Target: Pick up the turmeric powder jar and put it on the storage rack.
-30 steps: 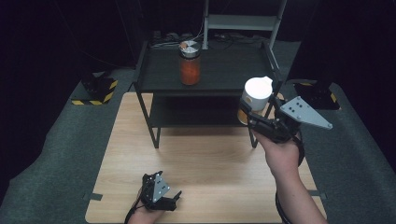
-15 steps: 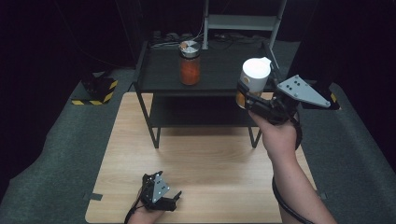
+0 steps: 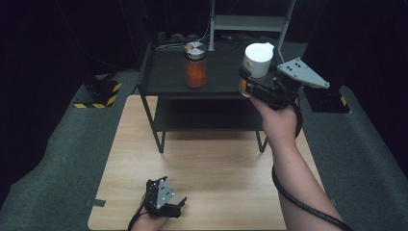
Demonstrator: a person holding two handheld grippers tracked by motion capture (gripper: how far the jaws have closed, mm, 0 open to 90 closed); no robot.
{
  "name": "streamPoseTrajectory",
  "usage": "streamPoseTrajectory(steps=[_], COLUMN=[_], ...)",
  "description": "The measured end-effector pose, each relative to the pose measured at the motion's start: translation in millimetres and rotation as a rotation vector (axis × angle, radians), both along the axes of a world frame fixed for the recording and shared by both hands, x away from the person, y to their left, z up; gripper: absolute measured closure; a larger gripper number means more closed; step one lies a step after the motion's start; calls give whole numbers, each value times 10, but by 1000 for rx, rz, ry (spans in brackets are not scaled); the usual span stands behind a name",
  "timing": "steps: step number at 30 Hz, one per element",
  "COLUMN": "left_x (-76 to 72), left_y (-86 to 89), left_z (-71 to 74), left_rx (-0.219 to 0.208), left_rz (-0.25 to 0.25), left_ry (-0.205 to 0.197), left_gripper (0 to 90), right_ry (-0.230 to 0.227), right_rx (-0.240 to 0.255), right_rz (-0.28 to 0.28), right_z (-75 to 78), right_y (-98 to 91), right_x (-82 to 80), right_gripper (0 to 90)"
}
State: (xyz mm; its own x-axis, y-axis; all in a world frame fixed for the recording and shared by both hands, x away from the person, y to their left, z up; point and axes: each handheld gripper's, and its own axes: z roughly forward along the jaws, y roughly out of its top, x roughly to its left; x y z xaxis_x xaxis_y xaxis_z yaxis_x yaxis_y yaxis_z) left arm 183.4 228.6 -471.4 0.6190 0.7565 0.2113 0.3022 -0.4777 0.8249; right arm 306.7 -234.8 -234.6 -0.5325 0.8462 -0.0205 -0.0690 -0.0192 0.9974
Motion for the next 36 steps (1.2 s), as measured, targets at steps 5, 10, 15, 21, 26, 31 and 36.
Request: streamPoseTrajectory(steps=[5, 10, 15, 21, 26, 31, 36], left_x=[-2, 2, 2, 1, 0, 3, 3], left_y=[6, 7, 12, 18, 23, 24, 24], left_z=[-2, 0, -1, -2, -4, 0, -1], left_rx=[-3, -2, -5, -7, -9, -8, -8], left_rz=[0, -2, -3, -4, -5, -5, -5], left_ry=[0, 1, 2, 1, 0, 2, 2], left_gripper=[9, 9, 9, 9, 9, 9, 9], right_ry=[12, 14, 26, 40, 44, 43, 50], right_rx=[8, 7, 4, 4, 10, 12, 23], right_rz=[-8, -19, -25, -31, -36, -36, -34], right_z=[32, 74, 95, 82, 61, 46, 34], right_y=[48, 104, 143, 180, 192, 190, 190], right_x=[93, 172, 242, 310, 350, 388, 416], right_gripper=[292, 292, 291, 291, 291, 291, 290])
